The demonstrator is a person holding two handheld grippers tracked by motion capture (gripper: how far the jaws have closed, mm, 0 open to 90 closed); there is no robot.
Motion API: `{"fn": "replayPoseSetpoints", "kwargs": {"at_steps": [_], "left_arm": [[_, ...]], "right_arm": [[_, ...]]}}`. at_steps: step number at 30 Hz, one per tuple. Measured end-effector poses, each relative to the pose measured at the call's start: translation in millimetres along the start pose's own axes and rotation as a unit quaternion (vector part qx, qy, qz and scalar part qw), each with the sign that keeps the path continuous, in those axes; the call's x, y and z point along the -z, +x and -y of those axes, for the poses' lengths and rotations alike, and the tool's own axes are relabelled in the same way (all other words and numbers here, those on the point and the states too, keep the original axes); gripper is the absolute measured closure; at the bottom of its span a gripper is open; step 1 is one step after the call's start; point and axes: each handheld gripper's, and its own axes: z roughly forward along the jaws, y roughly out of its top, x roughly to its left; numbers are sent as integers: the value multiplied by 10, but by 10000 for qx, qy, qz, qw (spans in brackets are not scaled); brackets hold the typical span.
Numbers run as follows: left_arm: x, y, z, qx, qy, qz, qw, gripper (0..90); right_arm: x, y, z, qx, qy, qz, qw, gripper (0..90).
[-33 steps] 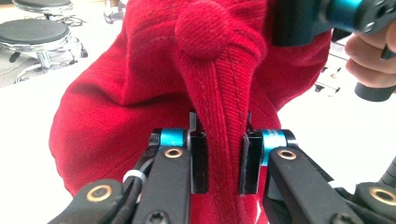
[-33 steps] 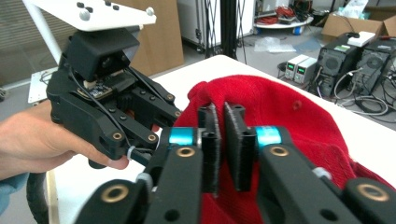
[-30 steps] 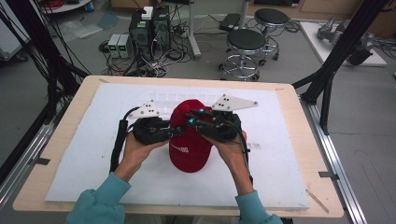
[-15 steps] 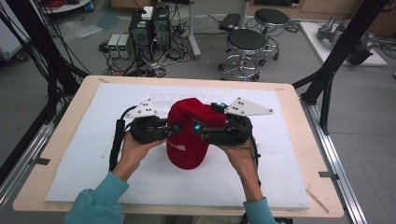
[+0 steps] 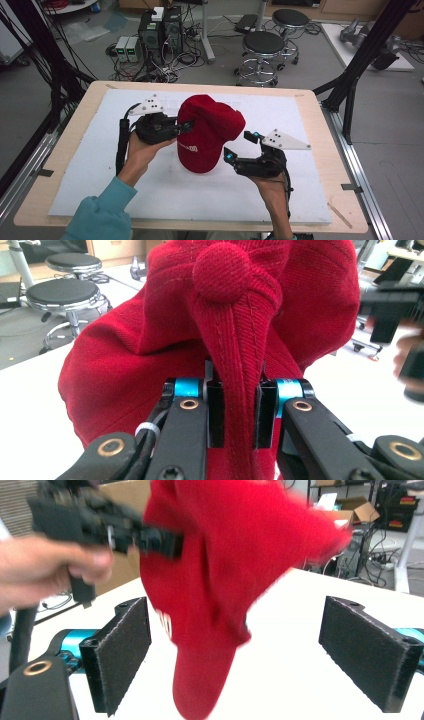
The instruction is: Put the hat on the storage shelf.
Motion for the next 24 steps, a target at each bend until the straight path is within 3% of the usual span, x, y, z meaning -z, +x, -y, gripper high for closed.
{"fn": "replayPoseSetpoints", "kwargs": {"at_steps": [9, 16, 23, 24], "left_arm": [[-44, -48, -211, -93, -105, 29, 9999, 813], [-41, -73, -263, -85, -161, 102, 9998, 813], [-25, -69, -278, -45, -219, 183, 9996, 813], [-23, -66, -279, -48, -226, 174, 9996, 814]], "right_arm": [[-183, 7, 204, -18, 341, -60, 9994, 171], [-310, -9, 292, -135, 508, -274, 9982, 325], [-353, -4, 297, -88, 477, -446, 9978, 459], [-348, 3, 293, -71, 452, -521, 9976, 533]]}}
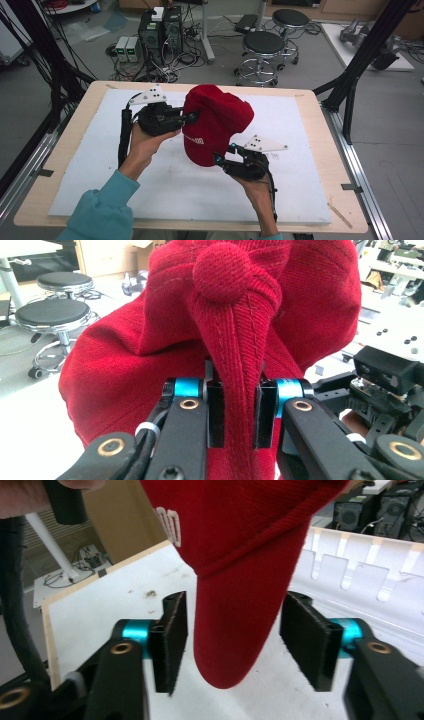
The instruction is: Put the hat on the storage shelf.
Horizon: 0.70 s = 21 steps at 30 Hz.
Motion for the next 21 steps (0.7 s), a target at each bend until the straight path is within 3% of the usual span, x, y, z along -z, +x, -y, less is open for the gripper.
{"fn": "replayPoseSetpoints", "kwargs": {"at_steps": [13, 16, 21], "left_arm": [[38, 28, -8, 108, -144, 138, 9997, 819], [45, 33, -11, 102, -155, 126, 9997, 819], [41, 45, -8, 106, -160, 112, 9998, 823]], "right_arm": [[-30, -10, 2, -59, -123, -320, 9994, 642], [-32, -3, 0, -9, -146, -350, 9993, 721], [-43, 30, -7, 39, -150, -679, 9976, 832]]}}
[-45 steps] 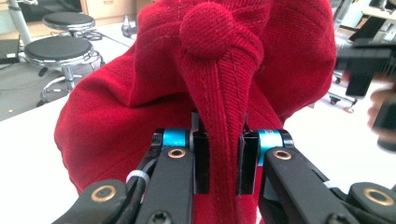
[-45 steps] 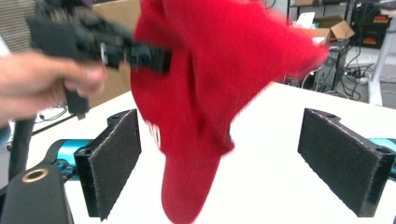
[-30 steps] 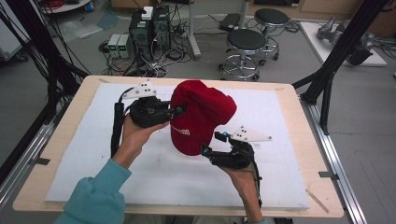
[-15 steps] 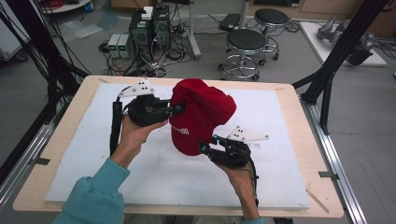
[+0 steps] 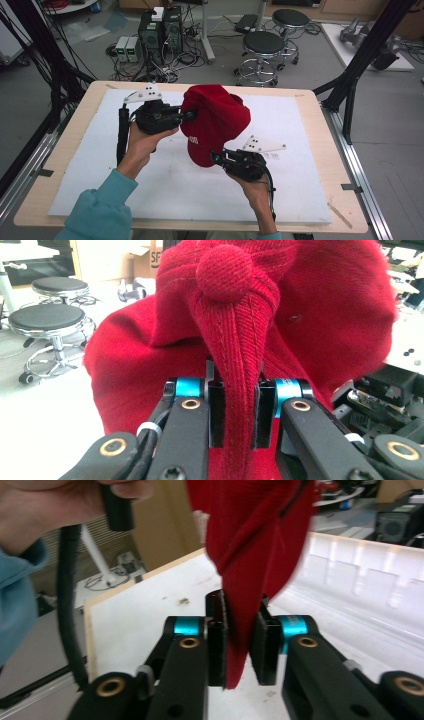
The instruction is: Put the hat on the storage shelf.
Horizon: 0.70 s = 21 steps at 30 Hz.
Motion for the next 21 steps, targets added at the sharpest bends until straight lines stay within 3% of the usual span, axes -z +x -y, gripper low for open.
{"fn": "replayPoseSetpoints", "kwargs": {"at_steps": [4, 13, 17, 18, 19, 20, 21], "left_arm": [[-14, 12, 5, 3, 38, 2, 10000, 823], [-5, 39, 8, -10, 28, 50, 10000, 801], [-5, 49, 7, 61, -5, 153, 9999, 557], [-12, 50, 9, 39, 26, 89, 9999, 466], [-22, 50, 12, 40, 88, -12, 10000, 466], [-28, 53, 16, 53, 148, -165, 9997, 282], [-26, 61, 20, 50, 139, -242, 9996, 282]], "right_arm": [[-25, 47, -24, 80, 103, -165, 9998, 852], [-6, 61, -34, 128, 35, -149, 9998, 856], [2, 70, -37, 116, -8, -73, 9999, 858], [-3, 72, -40, 127, -19, -12, 9999, 859], [-3, 72, -40, 127, -19, -12, 9999, 859], [-4, 75, -44, 104, -45, 23, 9999, 859], [-4, 75, -44, 104, -45, 23, 9999, 859]]}}
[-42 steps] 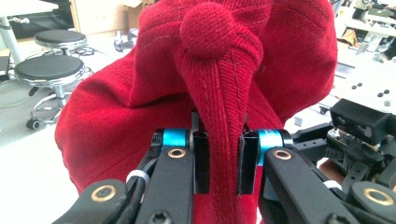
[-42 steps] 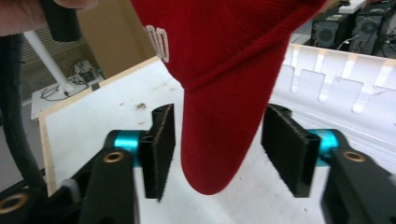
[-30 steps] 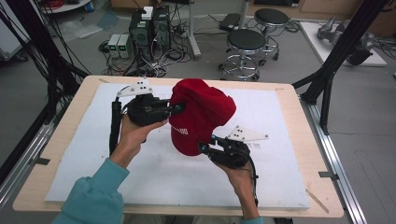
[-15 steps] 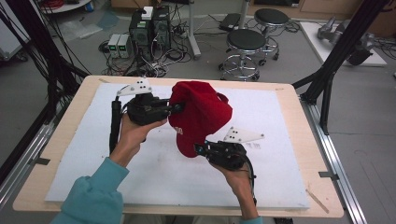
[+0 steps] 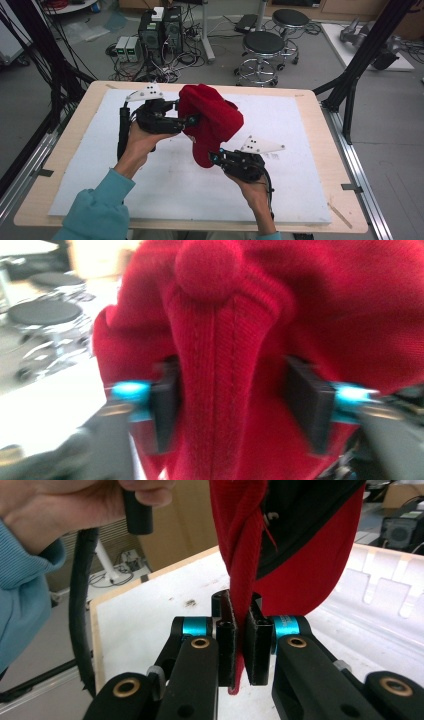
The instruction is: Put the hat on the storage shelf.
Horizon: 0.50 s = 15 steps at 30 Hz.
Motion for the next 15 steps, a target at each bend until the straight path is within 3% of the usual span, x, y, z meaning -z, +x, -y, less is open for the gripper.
{"fn": "replayPoseSetpoints", "kwargs": {"at_steps": [2, 3, 8, 12, 13, 15], "left_arm": [[11, 16, -1, 12, -79, 0, 10000, 141], [17, 21, -4, -14, -102, -66, 9999, 115], [99, 71, 4, -101, -215, -105, 9997, 76], [261, 158, 109, -412, 52, -333, 9986, 76], [261, 158, 109, -412, 52, -333, 9986, 76], [359, 209, 194, -548, 165, -511, 9970, 76]], "right_arm": [[8, -6, -7, -37, -49, 47, 10000, 859], [13, -12, -10, -47, -68, 91, 9999, 859], [53, -57, -44, -85, -245, 250, 9994, 858], [90, -137, -104, -63, -432, 433, 9981, 858], [102, -161, -127, -96, -466, 486, 9977, 858], [114, -190, -153, -74, -501, 564, 9971, 858]]}}
